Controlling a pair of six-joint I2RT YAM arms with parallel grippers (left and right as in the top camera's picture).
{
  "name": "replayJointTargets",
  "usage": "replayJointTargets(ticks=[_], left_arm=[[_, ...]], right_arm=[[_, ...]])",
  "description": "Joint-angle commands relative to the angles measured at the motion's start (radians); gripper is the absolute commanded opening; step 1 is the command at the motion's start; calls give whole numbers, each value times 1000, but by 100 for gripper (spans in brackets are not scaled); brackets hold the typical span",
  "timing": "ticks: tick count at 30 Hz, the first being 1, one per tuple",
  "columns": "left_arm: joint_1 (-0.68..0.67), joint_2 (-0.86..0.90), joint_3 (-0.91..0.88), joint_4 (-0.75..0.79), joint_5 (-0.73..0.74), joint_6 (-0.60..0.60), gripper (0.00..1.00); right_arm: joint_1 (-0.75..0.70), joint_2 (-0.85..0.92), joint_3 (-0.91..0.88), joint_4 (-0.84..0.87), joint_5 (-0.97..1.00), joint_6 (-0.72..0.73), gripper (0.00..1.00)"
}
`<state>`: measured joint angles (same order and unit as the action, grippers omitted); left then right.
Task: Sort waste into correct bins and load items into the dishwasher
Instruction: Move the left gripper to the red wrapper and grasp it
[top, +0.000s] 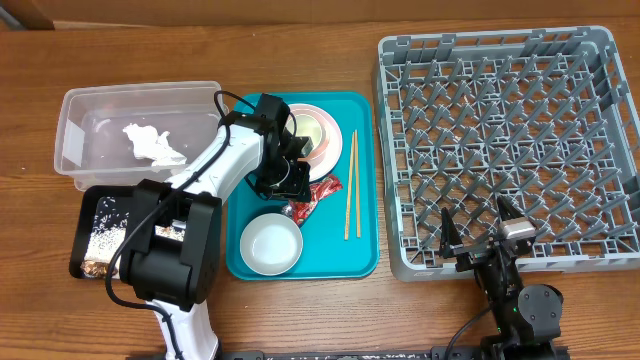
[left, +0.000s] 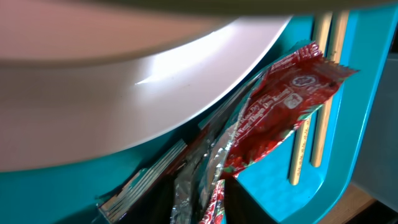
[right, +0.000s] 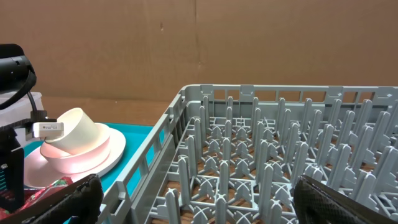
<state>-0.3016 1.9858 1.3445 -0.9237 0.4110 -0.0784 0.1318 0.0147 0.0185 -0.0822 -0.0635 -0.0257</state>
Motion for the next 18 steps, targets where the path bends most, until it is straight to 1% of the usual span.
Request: replayJointTargets(ticks=[1,12,16,18], left_arm=[[-6,11,12,-4,-2,-12,25],[-3,-2,18,-26,35,-15,10],[9,-19,52,-61,35,-15,4],[15,-23,79,-86,34,-14,4]], right_arm=[[5,-12,-11,4,-1,3,100],[5,-12,-11,4,-1,3,100],[5,-12,-11,4,-1,3,100],[5,-12,-11,4,-1,3,100]])
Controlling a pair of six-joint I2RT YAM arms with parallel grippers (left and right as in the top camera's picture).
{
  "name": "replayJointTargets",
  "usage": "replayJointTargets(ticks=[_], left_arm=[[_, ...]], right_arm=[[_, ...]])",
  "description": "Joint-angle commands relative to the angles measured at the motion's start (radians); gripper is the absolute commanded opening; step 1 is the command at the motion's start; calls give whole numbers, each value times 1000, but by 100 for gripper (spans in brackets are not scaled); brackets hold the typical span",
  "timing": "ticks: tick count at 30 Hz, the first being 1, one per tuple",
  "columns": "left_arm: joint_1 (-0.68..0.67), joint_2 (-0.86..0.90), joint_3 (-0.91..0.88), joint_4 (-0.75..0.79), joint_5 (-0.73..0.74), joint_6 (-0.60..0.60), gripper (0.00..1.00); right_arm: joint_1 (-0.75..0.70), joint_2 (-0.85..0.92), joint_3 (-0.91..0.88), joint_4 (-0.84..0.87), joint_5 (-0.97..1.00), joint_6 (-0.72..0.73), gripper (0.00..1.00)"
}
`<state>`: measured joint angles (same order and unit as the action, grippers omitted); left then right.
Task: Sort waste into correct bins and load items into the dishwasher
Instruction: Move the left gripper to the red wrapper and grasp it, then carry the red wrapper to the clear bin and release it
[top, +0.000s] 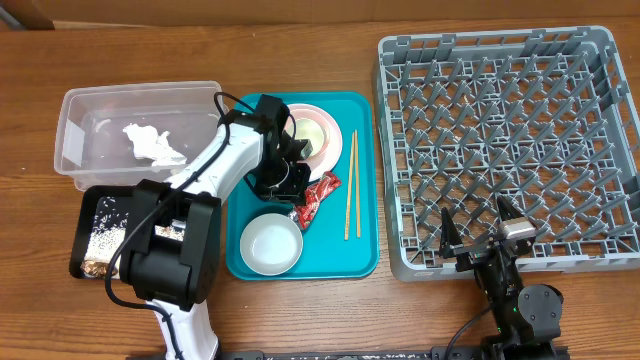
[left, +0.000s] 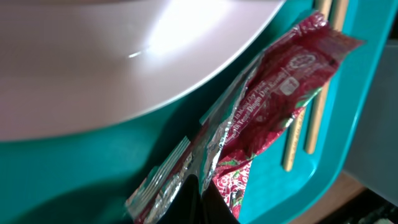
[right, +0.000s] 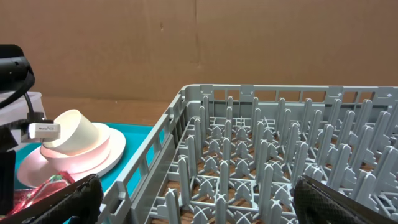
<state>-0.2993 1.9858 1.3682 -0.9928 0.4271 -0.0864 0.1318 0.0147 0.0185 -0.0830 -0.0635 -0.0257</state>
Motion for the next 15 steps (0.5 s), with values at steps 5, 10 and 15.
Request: replayJointTargets(ticks=[5,10,15], left_arm=[[25,-24,129,-76,18,-6,4],[33,-24,200,-131,18,-2,4],[42,-24,268,-185,18,-3,4]], right_arm=[[5,-12,-11,5,-1,3,100],[5,-12,-11,5,-1,3,100],[5,-12,-11,5,-1,3,100]])
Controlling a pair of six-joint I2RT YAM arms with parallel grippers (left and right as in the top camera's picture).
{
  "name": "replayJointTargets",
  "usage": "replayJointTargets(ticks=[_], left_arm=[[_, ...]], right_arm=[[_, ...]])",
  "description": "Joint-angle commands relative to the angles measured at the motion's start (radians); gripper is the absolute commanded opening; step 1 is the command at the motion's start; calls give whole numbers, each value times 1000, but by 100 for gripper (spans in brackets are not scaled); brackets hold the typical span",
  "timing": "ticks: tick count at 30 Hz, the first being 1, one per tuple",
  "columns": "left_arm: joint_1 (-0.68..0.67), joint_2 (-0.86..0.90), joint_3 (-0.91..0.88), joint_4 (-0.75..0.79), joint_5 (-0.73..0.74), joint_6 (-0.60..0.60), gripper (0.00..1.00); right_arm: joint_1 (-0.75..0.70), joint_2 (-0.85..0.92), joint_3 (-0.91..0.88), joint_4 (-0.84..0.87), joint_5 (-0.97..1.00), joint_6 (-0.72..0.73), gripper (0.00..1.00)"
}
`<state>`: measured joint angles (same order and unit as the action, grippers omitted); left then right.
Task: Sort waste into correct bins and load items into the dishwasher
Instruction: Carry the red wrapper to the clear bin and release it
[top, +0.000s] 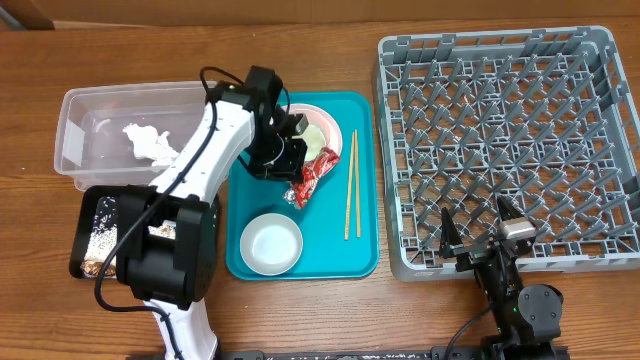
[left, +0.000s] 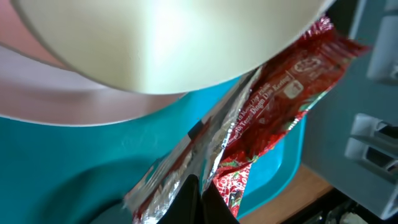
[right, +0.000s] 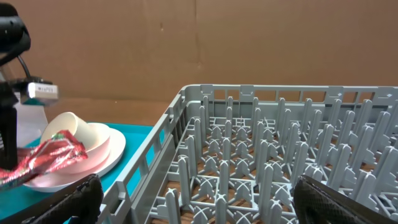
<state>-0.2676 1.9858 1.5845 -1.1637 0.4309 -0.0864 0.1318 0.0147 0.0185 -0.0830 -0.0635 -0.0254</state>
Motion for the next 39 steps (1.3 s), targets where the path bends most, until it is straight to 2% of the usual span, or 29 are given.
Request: replayJointTargets(ticks=[1,14,22,32,35,39], left_arm=[[12,-24,65,-19,14,-3,4],[78,-25,202,-84,4,-6,4],[266,-25,238,-112,18,-51,4],[534,-25,238,-134,254,-48,4],[579,-25,238,-133,219,-48,4],[601,-24,235,-133,72,-51,4]], right_arm=[[5,-12,-11,5,-1,2,100],[5,-12,-11,5,-1,2,100],[5,-12,-11,5,-1,2,100],[5,-12,-11,5,-1,2,100],[5,-12,-11,5,-1,2,100],[5,-12,-11,5,-1,2,100]])
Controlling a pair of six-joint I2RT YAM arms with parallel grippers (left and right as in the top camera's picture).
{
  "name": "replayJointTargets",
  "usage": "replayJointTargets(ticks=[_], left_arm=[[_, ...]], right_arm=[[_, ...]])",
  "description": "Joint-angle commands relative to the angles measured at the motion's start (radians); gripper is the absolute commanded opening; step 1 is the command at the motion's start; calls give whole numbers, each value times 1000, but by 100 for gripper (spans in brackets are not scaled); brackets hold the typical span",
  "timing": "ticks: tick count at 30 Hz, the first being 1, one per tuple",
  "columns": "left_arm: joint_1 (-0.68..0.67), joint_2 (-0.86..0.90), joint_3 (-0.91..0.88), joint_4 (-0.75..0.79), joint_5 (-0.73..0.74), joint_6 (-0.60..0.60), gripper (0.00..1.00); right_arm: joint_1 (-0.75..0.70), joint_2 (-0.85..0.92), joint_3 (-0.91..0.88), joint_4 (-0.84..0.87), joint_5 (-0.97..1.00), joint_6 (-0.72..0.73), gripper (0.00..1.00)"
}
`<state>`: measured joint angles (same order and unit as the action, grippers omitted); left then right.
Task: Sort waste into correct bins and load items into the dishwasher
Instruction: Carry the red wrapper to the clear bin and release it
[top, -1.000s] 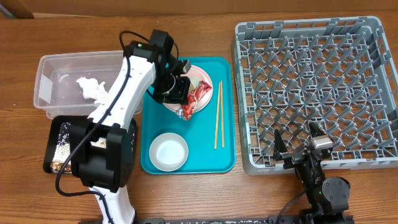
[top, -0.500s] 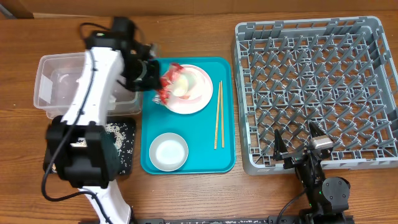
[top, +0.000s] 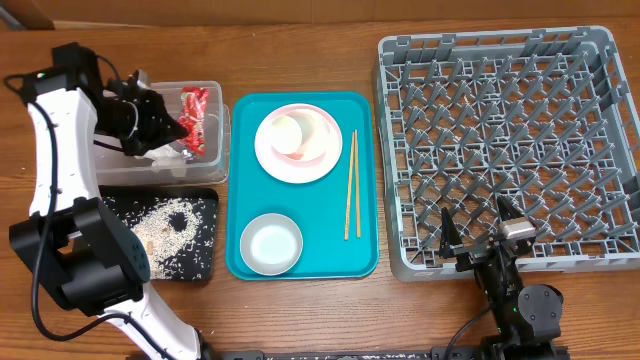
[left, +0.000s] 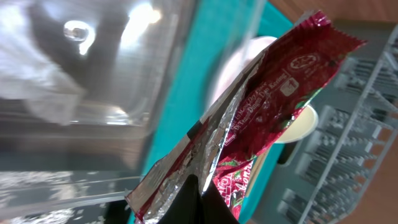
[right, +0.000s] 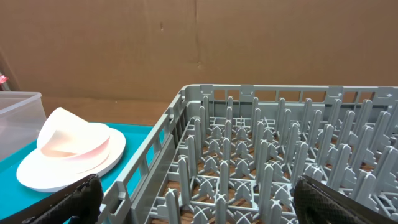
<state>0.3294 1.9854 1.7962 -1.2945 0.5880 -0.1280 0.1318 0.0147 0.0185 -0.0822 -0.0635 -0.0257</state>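
Observation:
My left gripper (top: 178, 128) is shut on a red foil wrapper (top: 196, 112), which hangs over the right end of the clear plastic bin (top: 100, 100). In the left wrist view the wrapper (left: 267, 112) is pinched at its lower end between the black fingertips (left: 198, 196), with the bin's clear wall (left: 93, 118) behind it. A grey dish rack (top: 510, 150) fills the right side. My right gripper (top: 480, 235) rests open at the rack's near edge, with nothing between its fingers (right: 68, 199).
A teal tray (top: 365, 250) holds a pink plate with a cup on it (top: 295, 140), a white bowl (top: 272, 243) and chopsticks (top: 350, 185). A black tray with spilled rice (top: 160, 235) lies in front of the clear bin. The left arm reaches along the table's left side.
My left gripper, still shut on the red wrapper, has gone from above the teal tray beside the plate to over the right end of the clear bin. The right arm has not moved.
My left gripper was down at the red wrapper on the teal tray, by the plate's edge. Then it was shut on the wrapper there. Then it held the wrapper raised beside the plate, and now holds it over the clear bin.

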Motion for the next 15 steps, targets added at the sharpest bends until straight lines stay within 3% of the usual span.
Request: replayJointTargets(ticks=[1,4,12,15], left_arm=[[4,-24,23,-2,-124,-14,4],[-8,-24,20,2,-192,-38,5],[-23,-24,19,39,-229,-37,19],[-23,-24,19,39,-229,-37,49]], right_arm=[[5,-12,-11,4,-1,3,100],[5,-12,-11,4,-1,3,100],[5,-12,-11,4,-1,3,100],[5,-12,-11,4,-1,3,100]])
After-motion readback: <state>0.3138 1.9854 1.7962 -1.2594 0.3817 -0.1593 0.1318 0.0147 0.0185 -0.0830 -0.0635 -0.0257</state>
